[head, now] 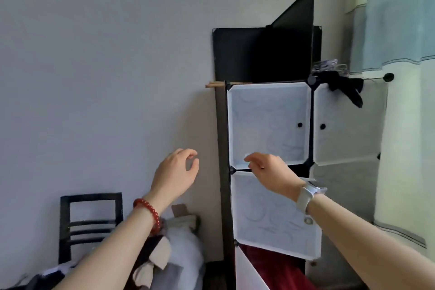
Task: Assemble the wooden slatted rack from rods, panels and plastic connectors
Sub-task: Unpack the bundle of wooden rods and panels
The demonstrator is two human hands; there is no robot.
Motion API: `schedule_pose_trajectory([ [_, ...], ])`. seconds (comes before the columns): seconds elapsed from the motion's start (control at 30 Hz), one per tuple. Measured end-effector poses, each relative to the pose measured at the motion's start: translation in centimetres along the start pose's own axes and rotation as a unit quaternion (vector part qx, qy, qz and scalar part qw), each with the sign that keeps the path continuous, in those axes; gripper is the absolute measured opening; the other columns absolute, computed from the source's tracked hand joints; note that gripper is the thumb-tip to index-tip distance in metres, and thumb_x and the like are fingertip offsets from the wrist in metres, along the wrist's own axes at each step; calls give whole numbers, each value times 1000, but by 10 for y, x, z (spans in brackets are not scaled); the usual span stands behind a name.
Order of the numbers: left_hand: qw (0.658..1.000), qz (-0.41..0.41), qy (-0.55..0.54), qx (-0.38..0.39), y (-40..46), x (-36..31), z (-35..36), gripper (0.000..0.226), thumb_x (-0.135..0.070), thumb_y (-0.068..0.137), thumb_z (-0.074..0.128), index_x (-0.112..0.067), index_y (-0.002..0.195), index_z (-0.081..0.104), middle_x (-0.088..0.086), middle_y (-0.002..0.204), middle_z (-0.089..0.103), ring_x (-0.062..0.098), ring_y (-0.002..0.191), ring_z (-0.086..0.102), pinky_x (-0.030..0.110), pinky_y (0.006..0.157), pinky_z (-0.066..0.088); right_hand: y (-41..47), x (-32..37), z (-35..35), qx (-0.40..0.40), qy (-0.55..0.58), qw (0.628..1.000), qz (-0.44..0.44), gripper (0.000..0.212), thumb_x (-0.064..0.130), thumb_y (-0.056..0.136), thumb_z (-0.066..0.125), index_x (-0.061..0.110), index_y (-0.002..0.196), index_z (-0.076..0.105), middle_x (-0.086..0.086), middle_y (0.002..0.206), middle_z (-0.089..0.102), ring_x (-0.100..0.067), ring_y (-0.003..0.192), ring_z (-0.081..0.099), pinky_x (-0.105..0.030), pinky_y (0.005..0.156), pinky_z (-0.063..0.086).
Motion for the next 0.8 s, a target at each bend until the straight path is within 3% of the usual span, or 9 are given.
schedule_pose_trajectory([
  [0.13,998,-1,22,-51,80,36,5,25,-22,91,54,-13,113,63,2,115,62,21,106,58,32,92,44,94,0,13,-35,23,998,-43,31,10,92,42,16,113,64,-4,109,68,-26,103,60,-32,89,45],
  [0.3,996,1,47,-79,177,75,15,26,-23,92,52,-14,114,62,-1,116,61,17,108,56,29,91,43,212,1,29,-50,-1,994,-99,32,14,96,40,16,122,59,-3,122,62,-23,111,57,-32,92,45],
  [0.47,991,10,81,-107,260,126,26,27,-25,93,50,-18,117,60,-6,117,59,12,109,54,27,89,42,310,13,63,-93,-25,986,-136,33,17,96,40,17,125,56,-1,122,58,-21,112,54,-32,87,46],
  [0.67,990,27,80,-112,345,186,68,29,-26,94,47,-20,120,58,-6,120,57,13,112,52,27,89,42,404,10,115,-98,-131,977,-135,40,18,95,39,17,134,44,-3,130,49,-22,119,45,-36,90,45],
  [0.8,990,53,63,-116,409,231,100,31,-28,95,45,-22,124,54,-8,125,53,12,116,49,27,90,42,476,3,137,-142,-270,946,-112,32,18,93,41,15,124,47,-4,124,51,-23,113,45,-32,91,41],
])
Point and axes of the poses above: each hand's wrist, its own y-axis towards the middle knuckle, its own z-axis out of the palm, x = y × z, the point moved 3 cm from there along y, towards the middle knuckle
